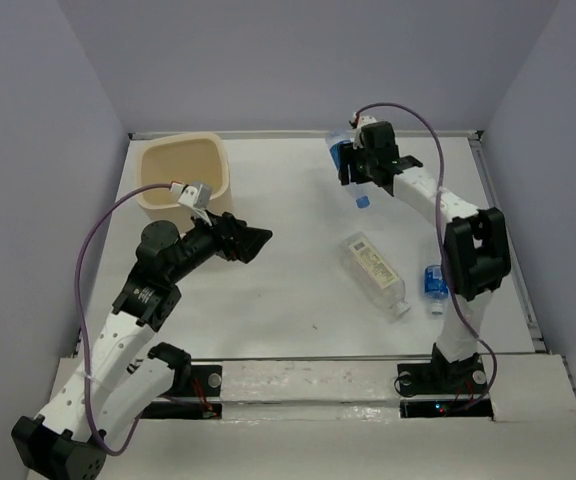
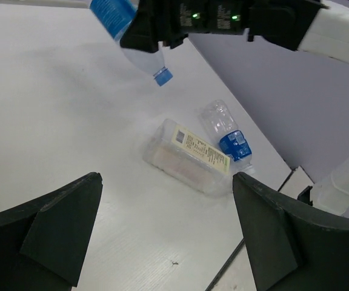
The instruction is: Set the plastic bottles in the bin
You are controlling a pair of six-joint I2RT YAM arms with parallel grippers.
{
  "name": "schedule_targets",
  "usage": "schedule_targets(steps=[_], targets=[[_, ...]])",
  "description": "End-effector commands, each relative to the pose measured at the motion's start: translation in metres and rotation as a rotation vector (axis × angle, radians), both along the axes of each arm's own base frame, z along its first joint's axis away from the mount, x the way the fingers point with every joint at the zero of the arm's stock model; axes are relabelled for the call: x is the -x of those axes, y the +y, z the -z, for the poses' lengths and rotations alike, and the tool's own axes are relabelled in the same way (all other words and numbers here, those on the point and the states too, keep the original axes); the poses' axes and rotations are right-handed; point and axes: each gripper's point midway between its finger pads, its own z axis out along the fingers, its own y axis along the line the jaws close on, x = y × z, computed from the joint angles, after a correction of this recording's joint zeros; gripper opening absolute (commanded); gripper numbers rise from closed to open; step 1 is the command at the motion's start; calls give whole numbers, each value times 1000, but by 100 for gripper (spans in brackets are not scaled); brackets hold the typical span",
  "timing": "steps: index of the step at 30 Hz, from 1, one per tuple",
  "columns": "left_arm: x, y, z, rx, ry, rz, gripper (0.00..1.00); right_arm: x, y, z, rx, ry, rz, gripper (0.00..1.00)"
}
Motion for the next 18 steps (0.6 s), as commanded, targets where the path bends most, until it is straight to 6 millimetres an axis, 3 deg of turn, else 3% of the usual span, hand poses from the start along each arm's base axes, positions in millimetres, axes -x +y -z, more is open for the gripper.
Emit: schedule_targets(steps=[1, 2, 3, 4, 5, 7, 8, 9, 13, 18], targets=[[-1, -6, -56, 137, -74, 13, 99, 25, 32, -165, -249, -359, -134, 55], [-4, -8, -61, 157, -78, 9, 99, 45, 46, -150, -289, -322, -169, 55], [-6, -9, -67, 185, -67, 3, 99, 59, 56, -154, -325, -327, -203, 55], [-10, -9, -70, 199, -65, -12, 99, 77, 67, -174, -380, -364, -264, 56], [-16, -11, -74, 213, -65, -21, 99, 97, 86, -162, -420, -330, -309, 56], [-26, -12, -79, 253, -48, -45, 99, 126, 103, -176, -482, -351, -383, 56], [-28, -14, -83, 267, -50, -45, 99, 145, 116, -163, -503, -313, -418, 56], [-30, -15, -84, 283, -37, -49, 99, 156, 124, -166, -528, -319, -448, 56], [-41, -26, -87, 309, -21, -55, 99, 200, 135, -180, -639, -308, -528, 56], [-60, -37, -65, 267, 25, -98, 99, 232, 142, -180, -702, -276, -630, 56]])
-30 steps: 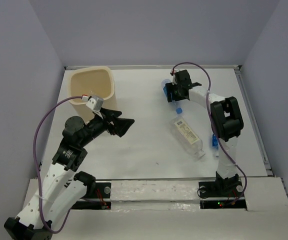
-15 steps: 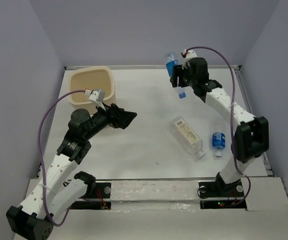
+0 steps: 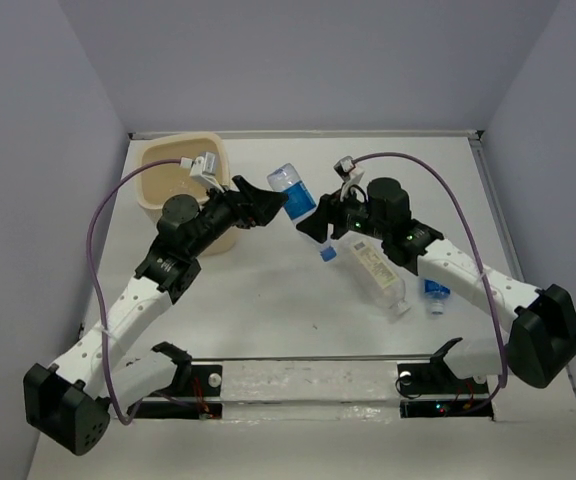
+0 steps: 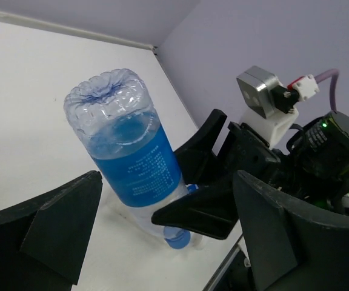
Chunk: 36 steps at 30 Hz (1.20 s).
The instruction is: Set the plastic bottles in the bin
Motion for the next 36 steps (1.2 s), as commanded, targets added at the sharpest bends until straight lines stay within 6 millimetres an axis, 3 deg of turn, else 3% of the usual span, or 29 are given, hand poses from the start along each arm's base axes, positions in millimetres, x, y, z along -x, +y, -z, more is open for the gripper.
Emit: schedule_targets(steps=[1, 4, 8, 14, 16, 19, 21, 22, 25, 26, 27, 30, 31, 33, 36], targets=[[-17, -8, -16, 31, -35, -48, 99, 27, 13, -49, -153, -82, -119, 56], [-28, -14, -1, -16, 6, -67, 99, 34, 15, -45, -153, -69, -141, 56], [-34, -18, 1, -42, 5, -108, 99, 40, 12, -50, -164, -81, -149, 56], [-40, -35, -16, -35, -40, -114, 99, 60, 19, -49, -175, -60, -235, 56], [-40, -35, -17, -33, -49, -150, 90, 64, 19, -50, -186, -59, -249, 56], [-38, -33, -18, -15, -54, -159, 65, 71, 18, -55, -206, -61, -273, 57], [-36, -29, -22, -15, -65, -170, 47, 69, 16, -56, -212, -62, -252, 65], [-35, -20, -32, -9, -84, -203, 43, 68, 13, -59, -213, -71, -230, 75], [-33, 10, -60, -52, -130, -321, 38, 69, 7, -65, -211, -78, -202, 89], [-35, 18, -64, -79, -134, -362, 38, 70, 5, -66, -209, -80, -197, 89], [-30, 34, -85, -107, -168, -408, 38, 71, 3, -64, -198, -77, -191, 91], [-25, 81, -116, -146, -198, -579, 38, 74, -9, -67, -186, -105, -152, 92], [-22, 106, -138, -151, -228, -680, 38, 75, -16, -71, -185, -115, -116, 92], [-20, 139, -159, -159, -251, -817, 39, 74, -26, -63, -156, -112, -70, 92], [-30, 200, -171, -222, -254, -1078, 47, 68, -42, -66, -140, -139, 22, 92]])
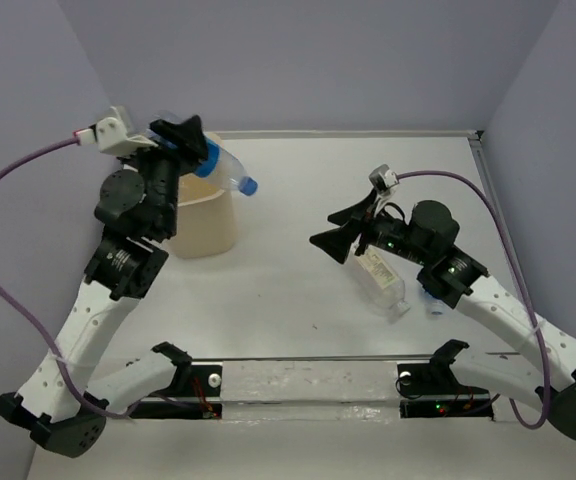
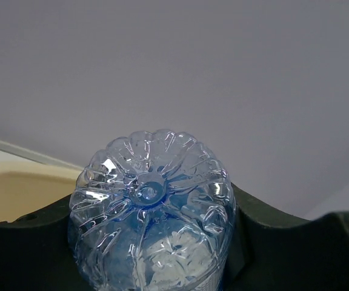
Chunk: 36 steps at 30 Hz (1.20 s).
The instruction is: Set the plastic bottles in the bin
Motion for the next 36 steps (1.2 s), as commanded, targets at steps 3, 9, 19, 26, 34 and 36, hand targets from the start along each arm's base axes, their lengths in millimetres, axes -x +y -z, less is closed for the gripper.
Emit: schedule_targets(steps=[3, 9, 19, 26, 34, 36], targets=[[-22, 137, -32, -93, 12, -573, 49, -15, -37, 9, 68, -11, 227, 92], [-65, 174, 14, -171, 122, -732, 52, -41, -89, 32, 183, 50, 543, 92], [-106, 167, 97, -184, 244, -652, 99, -59, -162, 61, 342, 100, 922, 96], [-85, 136, 48, -124, 125, -455, 99, -72, -235, 108, 468, 248, 1235, 99], [-29, 91, 42, -67, 41, -245, 99, -70, -274, 183, 550, 463, 1349, 100], [-21, 89, 51, -70, 58, -228, 99, -69, -287, 183, 534, 481, 1381, 100]])
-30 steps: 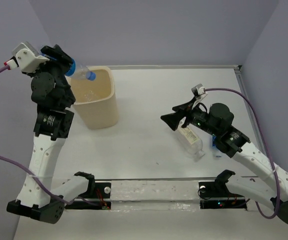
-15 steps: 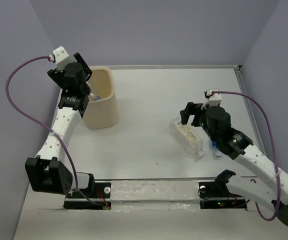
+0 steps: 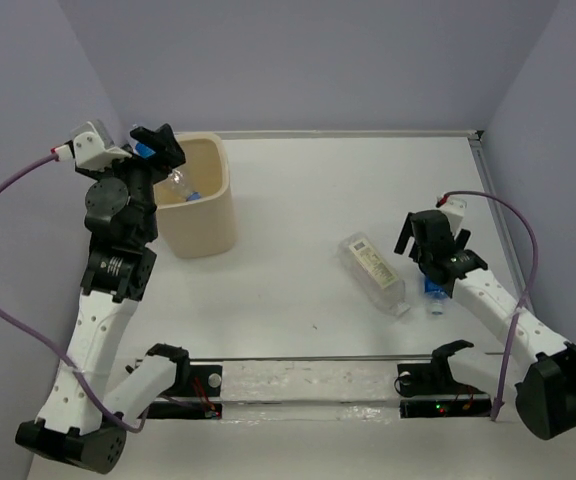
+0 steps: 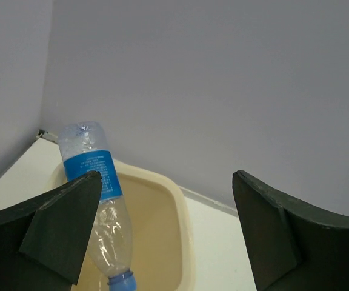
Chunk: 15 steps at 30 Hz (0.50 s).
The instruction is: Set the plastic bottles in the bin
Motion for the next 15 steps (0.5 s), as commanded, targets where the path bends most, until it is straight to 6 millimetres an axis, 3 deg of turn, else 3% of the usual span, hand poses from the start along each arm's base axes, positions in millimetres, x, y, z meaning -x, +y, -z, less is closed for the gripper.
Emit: schedule_targets(steps=[1, 2, 6, 10, 15], targets=[[11, -16, 19, 16, 18, 93, 99, 3, -26, -2, -35, -26, 114, 100], [13, -22, 26, 13, 27, 126, 99, 3, -32, -3, -40, -31, 133, 100], [32, -35, 20, 17, -8, 202, 99, 3, -44, 20, -94, 49, 166, 100], [45, -40, 11, 13, -42, 228, 99, -4, -56, 29, -135, 100, 189, 100], [35, -42, 25, 4, -1, 222, 99, -15, -61, 44, -165, 183, 172, 100]])
